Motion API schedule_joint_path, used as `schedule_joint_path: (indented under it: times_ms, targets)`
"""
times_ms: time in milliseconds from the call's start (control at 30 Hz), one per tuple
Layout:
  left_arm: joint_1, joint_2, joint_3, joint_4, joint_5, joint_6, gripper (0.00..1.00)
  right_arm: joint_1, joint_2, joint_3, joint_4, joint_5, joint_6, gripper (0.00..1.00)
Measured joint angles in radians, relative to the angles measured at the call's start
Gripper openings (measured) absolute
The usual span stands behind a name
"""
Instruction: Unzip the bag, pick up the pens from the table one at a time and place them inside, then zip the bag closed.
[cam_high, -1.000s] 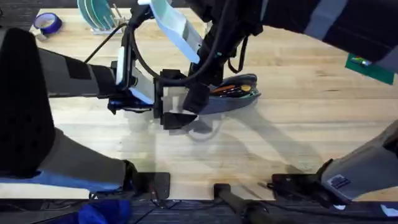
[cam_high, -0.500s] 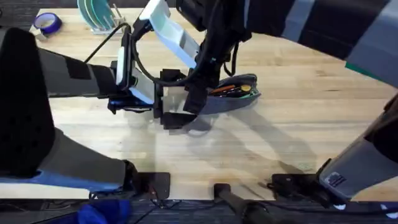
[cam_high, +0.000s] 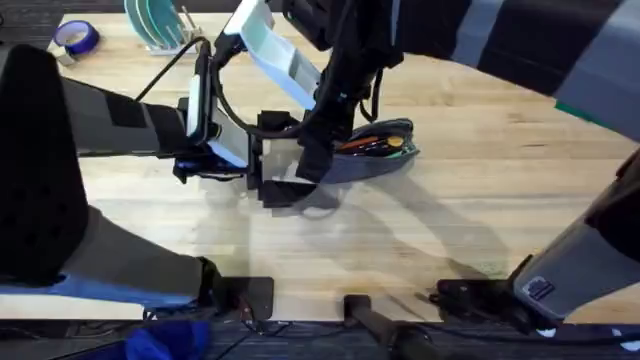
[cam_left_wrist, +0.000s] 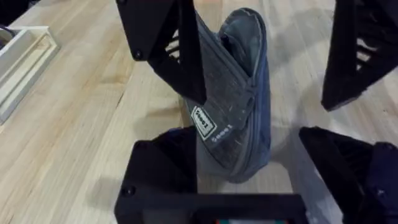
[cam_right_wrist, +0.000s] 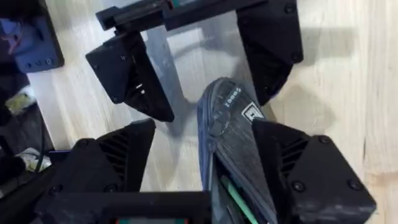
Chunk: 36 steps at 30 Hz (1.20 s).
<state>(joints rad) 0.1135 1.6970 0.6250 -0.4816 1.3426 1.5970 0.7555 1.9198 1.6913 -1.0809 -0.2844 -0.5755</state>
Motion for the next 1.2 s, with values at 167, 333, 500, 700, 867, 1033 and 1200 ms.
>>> schedule_joint_path:
  times_ms: [167,333,500,700,867,1033,1200]
  targets:
    - [0.000,0.000,0.000,0.000,0.000,0.000,0.995,0.000,0.000,0.000,0.000,0.000,0.000,0.904]
    - [0.000,0.000,0.000,0.000,0.000,0.000,0.995,0.001,0.010,0.000,-0.002,0.000,0.000,0.892]
    - [0.000,0.000,0.000,0.000,0.000,0.000,0.995,0.001,0.031,0.000,-0.002,0.000,0.000,0.888]
    - [0.000,0.000,0.000,0.000,0.000,0.000,0.995,0.001,0.031,0.000,-0.003,0.000,0.000,0.814]
    - [0.000,0.000,0.000,0.000,0.000,0.000,0.995,0.001,0.031,0.000,-0.003,0.000,0.000,0.716]
    - [0.000,0.000,0.000,0.003,0.000,0.000,0.996,0.001,0.031,0.000,-0.003,0.000,0.000,0.578]
    - [0.000,0.000,0.000,0.003,0.000,0.000,0.995,0.001,0.031,0.000,-0.004,0.000,0.003,0.426]
